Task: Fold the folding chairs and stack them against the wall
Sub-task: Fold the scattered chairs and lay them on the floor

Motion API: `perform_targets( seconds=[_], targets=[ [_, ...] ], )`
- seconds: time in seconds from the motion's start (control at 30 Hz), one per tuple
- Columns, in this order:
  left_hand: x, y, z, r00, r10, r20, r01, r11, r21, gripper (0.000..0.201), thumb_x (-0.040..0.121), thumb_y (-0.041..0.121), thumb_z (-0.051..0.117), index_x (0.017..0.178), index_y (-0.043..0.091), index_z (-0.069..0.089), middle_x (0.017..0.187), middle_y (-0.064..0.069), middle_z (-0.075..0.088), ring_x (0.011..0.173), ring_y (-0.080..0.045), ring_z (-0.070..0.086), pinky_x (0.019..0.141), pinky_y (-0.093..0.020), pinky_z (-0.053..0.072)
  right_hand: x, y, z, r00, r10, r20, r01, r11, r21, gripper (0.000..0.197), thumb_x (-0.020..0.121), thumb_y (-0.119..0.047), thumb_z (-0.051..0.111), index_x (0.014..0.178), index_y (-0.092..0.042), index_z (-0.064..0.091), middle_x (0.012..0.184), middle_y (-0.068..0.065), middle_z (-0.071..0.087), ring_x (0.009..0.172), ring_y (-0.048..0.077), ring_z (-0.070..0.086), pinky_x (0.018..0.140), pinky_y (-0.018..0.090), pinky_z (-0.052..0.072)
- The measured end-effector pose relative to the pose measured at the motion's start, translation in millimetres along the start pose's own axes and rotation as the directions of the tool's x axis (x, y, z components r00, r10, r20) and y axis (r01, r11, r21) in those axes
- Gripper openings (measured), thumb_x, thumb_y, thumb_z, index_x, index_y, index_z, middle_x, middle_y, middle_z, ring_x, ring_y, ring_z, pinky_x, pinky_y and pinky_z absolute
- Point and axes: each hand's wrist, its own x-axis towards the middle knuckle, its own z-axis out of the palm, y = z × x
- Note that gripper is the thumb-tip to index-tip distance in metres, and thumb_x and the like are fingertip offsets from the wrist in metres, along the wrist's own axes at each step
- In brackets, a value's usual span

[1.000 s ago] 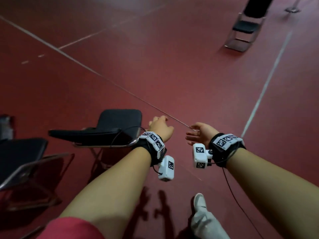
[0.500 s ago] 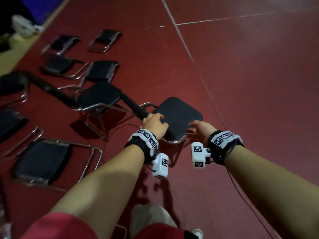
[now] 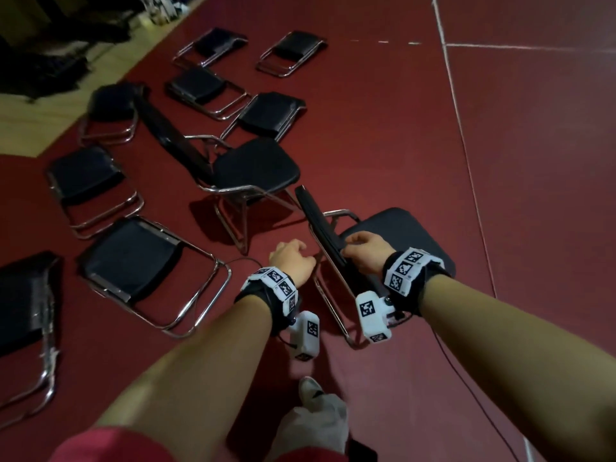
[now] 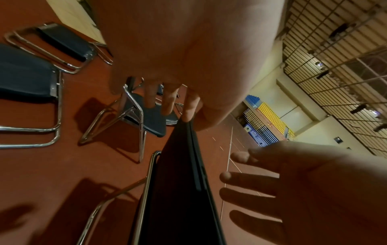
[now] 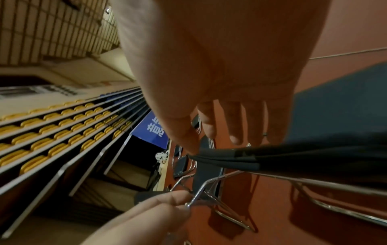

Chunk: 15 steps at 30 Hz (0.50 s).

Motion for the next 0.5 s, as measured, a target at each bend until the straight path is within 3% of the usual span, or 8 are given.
perform_targets(
  seconds=[0.17, 0.33, 0.43, 0.5],
  targets=[
    [38.9, -5.9, -7.6, 0.999, -0.042, 0.025, 0.043, 0.998, -0.045, 0.046, 0.09, 0.027, 0.061, 0.136, 0.024, 0.054, 0.138, -0.009, 0.047, 0.128, -0.034, 0.047, 0.107, -0.039, 0.041, 39.7, -21.6, 18.3, 0.994, -0.053, 0.097, 0.08, 0.954, -0.29, 0.063, 0.079, -0.034, 0.079, 0.135, -0.018, 0.055, 0.124, 0.002, 0.064, 0.111, 0.022, 0.062, 0.096, 0.031, 0.048],
    [67.1, -21.1, -10.7, 0.994, -0.086, 0.073, 0.092, 0.992, -0.088, 0.046, 0.091, 0.026, 0.061, 0.136, 0.021, 0.054, 0.138, -0.009, 0.046, 0.124, -0.031, 0.051, 0.106, -0.04, 0.043, 72.5, -30.3, 37.2, 0.995, -0.037, 0.092, 0.082, 0.829, -0.553, 0.086, 0.07, -0.045, 0.081, 0.145, -0.028, 0.041, 0.132, 0.009, 0.045, 0.115, 0.032, 0.056, 0.1, 0.042, 0.049],
    [76.9, -32.7, -13.1, 0.991, -0.098, 0.087, 0.108, 0.988, -0.108, 0.045, 0.091, 0.024, 0.061, 0.135, 0.019, 0.055, 0.135, -0.009, 0.047, 0.117, -0.03, 0.056, 0.099, -0.034, 0.047, 85.5, -32.3, 43.9, 0.99, 0.022, 0.136, 0.062, 0.812, -0.581, 0.091, 0.072, -0.036, 0.082, 0.147, -0.027, 0.032, 0.134, 0.01, 0.042, 0.115, 0.033, 0.056, 0.098, 0.044, 0.05],
    [81.6, -40.2, -14.5, 0.992, -0.093, 0.082, 0.103, 0.987, -0.122, 0.045, 0.089, 0.024, 0.061, 0.133, 0.017, 0.057, 0.131, -0.011, 0.052, 0.11, -0.031, 0.06, 0.092, -0.032, 0.049, 91.1, -31.6, 48.0, 0.993, 0.024, 0.117, 0.049, 0.811, -0.583, 0.082, 0.072, -0.027, 0.082, 0.138, -0.025, 0.033, 0.128, 0.011, 0.045, 0.107, 0.033, 0.058, 0.094, 0.045, 0.052]
  ],
)
